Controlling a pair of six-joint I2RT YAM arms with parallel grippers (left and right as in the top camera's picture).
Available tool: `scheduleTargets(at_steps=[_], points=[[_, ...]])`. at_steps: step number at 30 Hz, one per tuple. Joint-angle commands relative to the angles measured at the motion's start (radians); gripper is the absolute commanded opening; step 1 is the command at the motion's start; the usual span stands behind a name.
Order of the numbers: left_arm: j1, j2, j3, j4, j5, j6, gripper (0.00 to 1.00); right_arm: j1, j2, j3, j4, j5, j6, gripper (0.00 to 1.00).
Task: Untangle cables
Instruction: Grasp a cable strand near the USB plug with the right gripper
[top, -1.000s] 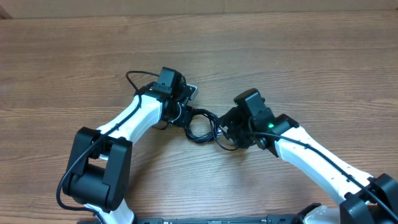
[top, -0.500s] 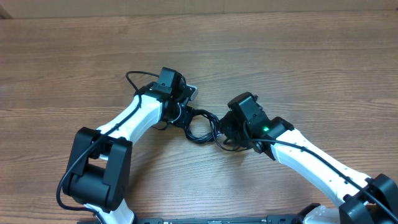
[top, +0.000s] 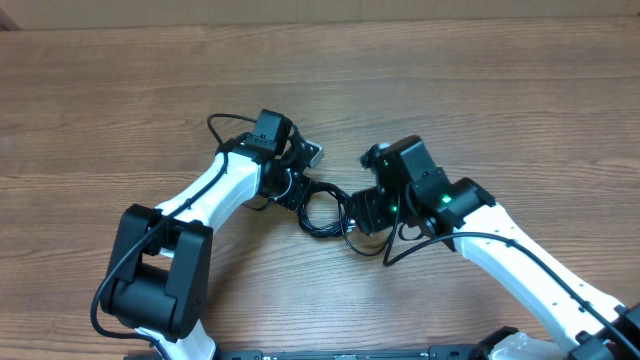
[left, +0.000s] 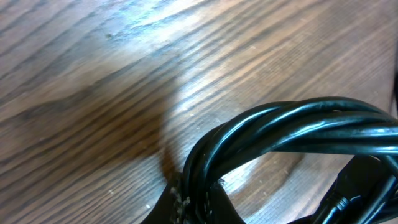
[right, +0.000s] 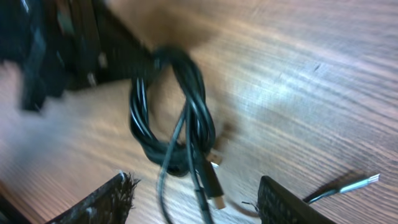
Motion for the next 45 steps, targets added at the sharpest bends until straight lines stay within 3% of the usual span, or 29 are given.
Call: scheduleTargets(at_steps=[1, 7, 18, 30, 37, 45], points=[[-0.006, 0.008, 0.019, 0.0, 0.053, 0.061, 0.04, 0.014, 0.032, 0.009, -0.043, -0.021, -0.178, 0.64], [-0.006, 0.008, 0.019, 0.001, 0.055, 0.061, 0.04, 0.017, 0.07, 0.009, -0.051, -0.099, -0.178, 0.63], [-0.006, 0.008, 0.019, 0.002, 0.056, 0.056, 0.04, 0.018, 0.079, 0.005, -0.059, -0.117, -0.166, 0.25], [-0.006, 0.008, 0.019, 0.021, 0.057, 0.008, 0.04, 0.019, 0.079, 0.005, -0.055, -0.137, -0.049, 0.09], [-0.006, 0.008, 0.019, 0.031, 0.061, -0.016, 0.04, 0.055, 0.079, 0.004, -0.039, -0.136, -0.021, 0.06], [-0.006, 0.008, 0.019, 0.032, 0.109, -0.016, 0.04, 0.067, 0.117, 0.004, 0.038, -0.114, 0.248, 0.04]])
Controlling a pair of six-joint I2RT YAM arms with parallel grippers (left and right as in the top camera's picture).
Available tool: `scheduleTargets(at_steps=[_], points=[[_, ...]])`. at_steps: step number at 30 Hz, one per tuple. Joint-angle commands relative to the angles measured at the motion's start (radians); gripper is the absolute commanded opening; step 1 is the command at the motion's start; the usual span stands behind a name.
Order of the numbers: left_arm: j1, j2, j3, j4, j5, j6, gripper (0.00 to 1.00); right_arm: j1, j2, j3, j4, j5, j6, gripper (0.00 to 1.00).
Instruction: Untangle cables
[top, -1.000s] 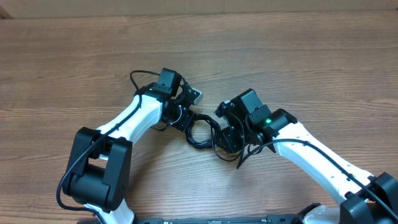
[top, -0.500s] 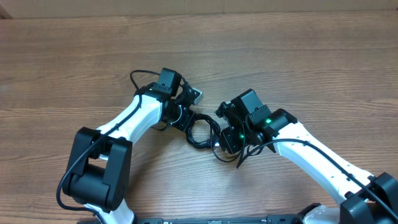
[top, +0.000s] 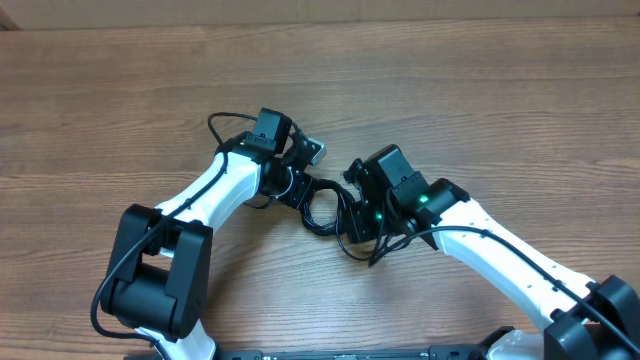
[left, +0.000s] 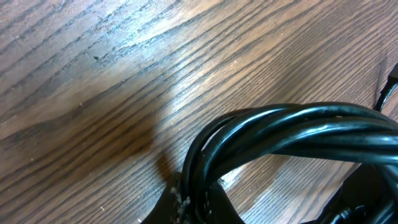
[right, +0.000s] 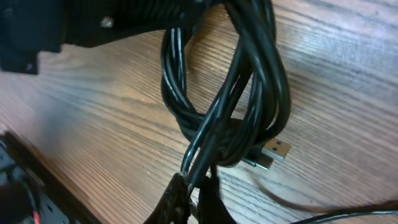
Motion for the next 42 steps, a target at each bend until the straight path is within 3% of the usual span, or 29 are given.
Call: scheduleTargets(at_steps=[1, 11, 18, 23, 30, 36, 42], points=[[-0.006, 0.008, 0.019, 0.004, 0.074, -0.023, 0.04, 0.007, 0.042, 0.005, 0.018, 0.001, 0.121, 0.04], [-0.005, 0.008, 0.019, 0.013, 0.062, -0.067, 0.04, 0.047, 0.111, 0.005, 0.024, -0.041, 0.122, 0.05], [0.006, 0.008, 0.019, 0.013, -0.043, -0.145, 0.04, 0.026, 0.082, 0.092, -0.087, -0.098, 0.029, 0.17], [0.014, 0.008, 0.019, 0.016, 0.024, -0.106, 0.04, -0.006, 0.077, 0.209, -0.244, -0.087, -0.051, 0.25], [0.014, 0.008, 0.019, 0.047, 0.048, -0.083, 0.04, -0.064, 0.079, 0.233, -0.257, 0.068, -0.047, 0.44], [0.016, 0.008, 0.019, 0.083, 0.187, -0.091, 0.04, -0.066, 0.092, 0.224, -0.25, 0.082, -0.035, 0.42], [0.02, 0.008, 0.019, 0.083, 0.204, -0.092, 0.04, -0.045, 0.105, 0.16, -0.241, 0.079, 0.046, 0.31]])
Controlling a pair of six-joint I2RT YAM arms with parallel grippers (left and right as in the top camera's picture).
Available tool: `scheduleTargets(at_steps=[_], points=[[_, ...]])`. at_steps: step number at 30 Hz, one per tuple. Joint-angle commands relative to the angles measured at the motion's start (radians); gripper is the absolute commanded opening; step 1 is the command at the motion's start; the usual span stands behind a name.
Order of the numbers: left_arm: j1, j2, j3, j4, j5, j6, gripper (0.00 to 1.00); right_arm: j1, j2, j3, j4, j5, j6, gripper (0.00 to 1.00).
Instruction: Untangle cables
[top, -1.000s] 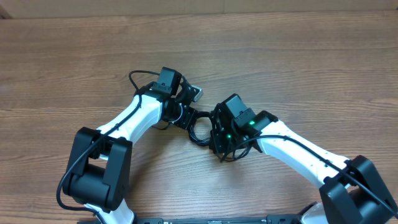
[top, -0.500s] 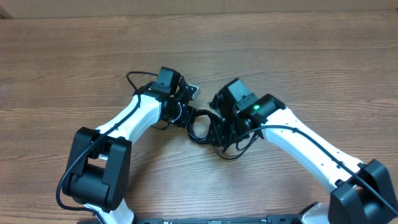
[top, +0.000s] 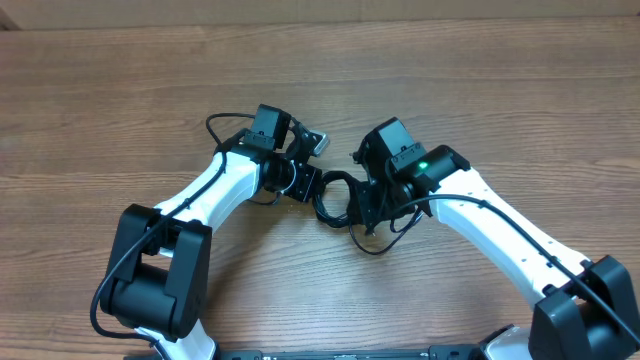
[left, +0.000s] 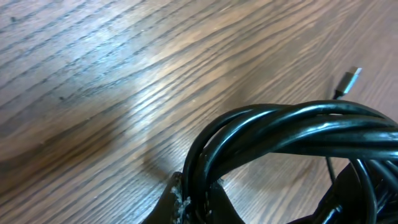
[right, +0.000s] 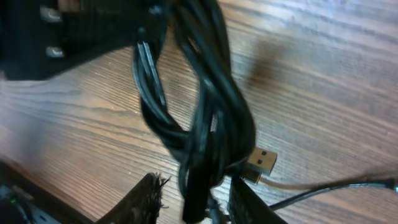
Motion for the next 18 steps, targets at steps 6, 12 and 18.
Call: scheduleTargets(at_steps=[6, 12, 18], points=[[0.019, 0.008, 0.019, 0.003, 0.064, 0.009, 0.04, 0.058, 0.005, -0.097, 0.058, -0.008, 0.108, 0.08], [0.018, 0.008, 0.019, 0.003, 0.064, 0.009, 0.05, 0.085, 0.005, -0.098, 0.167, -0.198, 0.109, 0.04], [0.018, 0.008, 0.019, 0.002, 0.072, 0.009, 0.04, 0.086, 0.007, -0.098, 0.29, -0.119, 0.211, 0.04]])
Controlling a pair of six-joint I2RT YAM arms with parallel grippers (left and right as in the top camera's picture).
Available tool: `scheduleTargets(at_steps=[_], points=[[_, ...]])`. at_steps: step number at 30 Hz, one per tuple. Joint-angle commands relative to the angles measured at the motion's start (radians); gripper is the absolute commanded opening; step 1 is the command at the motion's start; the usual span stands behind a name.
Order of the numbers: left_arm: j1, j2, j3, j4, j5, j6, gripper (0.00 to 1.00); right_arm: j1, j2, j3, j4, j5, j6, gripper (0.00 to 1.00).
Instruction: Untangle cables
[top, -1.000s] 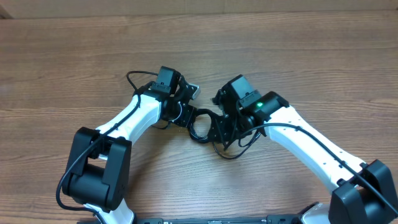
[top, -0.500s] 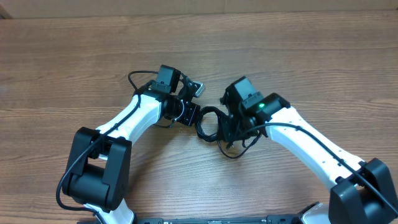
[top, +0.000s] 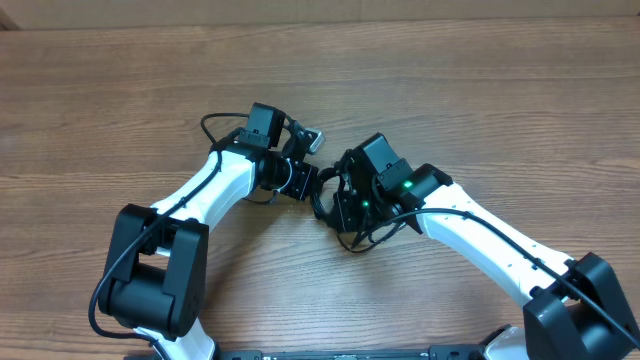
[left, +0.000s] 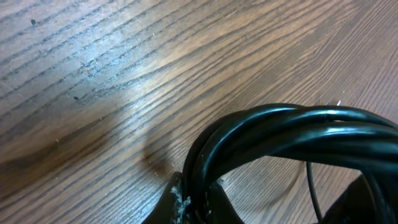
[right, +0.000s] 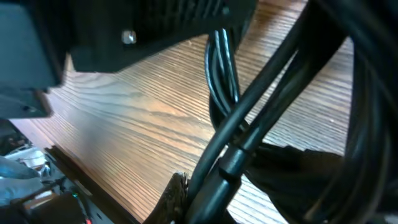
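A knotted bundle of black cable (top: 328, 196) hangs between my two grippers at the table's middle. My left gripper (top: 303, 181) is shut on one bend of the black cable bundle (left: 273, 134), whose strands arch up out of the left gripper (left: 198, 200). My right gripper (top: 345, 207) sits just right of it, close against the knot. In the right wrist view the right gripper (right: 208, 202) is shut on a thick strand with a moulded collar (right: 231, 163); only one of its fingers (right: 176, 198) shows. A thin cable (left: 309, 186) trails below the bundle.
The wooden table (top: 480, 90) lies all round. A loop of thin black cable (top: 362, 241) rests on it below the right gripper. The left arm's wrist block (right: 112, 31) fills the top left of the right wrist view, very near the knot.
My right gripper was open astride the bundle; now it is shut on a thick strand, further left and closer to the left gripper. The left gripper kept its hold and shifted slightly left.
At first my left gripper held the coil while the right gripper hovered open to its right. Then the right gripper was shut on strands at the coil's lower end. After that it was open around the bundle, higher up, and now it grips beside the left gripper.
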Motion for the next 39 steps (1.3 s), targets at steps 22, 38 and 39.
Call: scheduleTargets(at_steps=[22, 38, 39], points=[[-0.002, 0.008, 0.019, 0.001, 0.113, 0.013, 0.05, 0.008, -0.046, 0.188, -0.135, 0.045, 0.022, 0.45], [-0.002, 0.008, 0.019, 0.001, 0.068, 0.013, 0.05, -0.103, -0.052, 0.225, -0.307, 0.097, 0.02, 0.37], [-0.002, 0.008, 0.019, 0.001, 0.068, 0.013, 0.05, -0.115, -0.052, 0.225, -0.306, 0.097, 0.02, 0.31]])
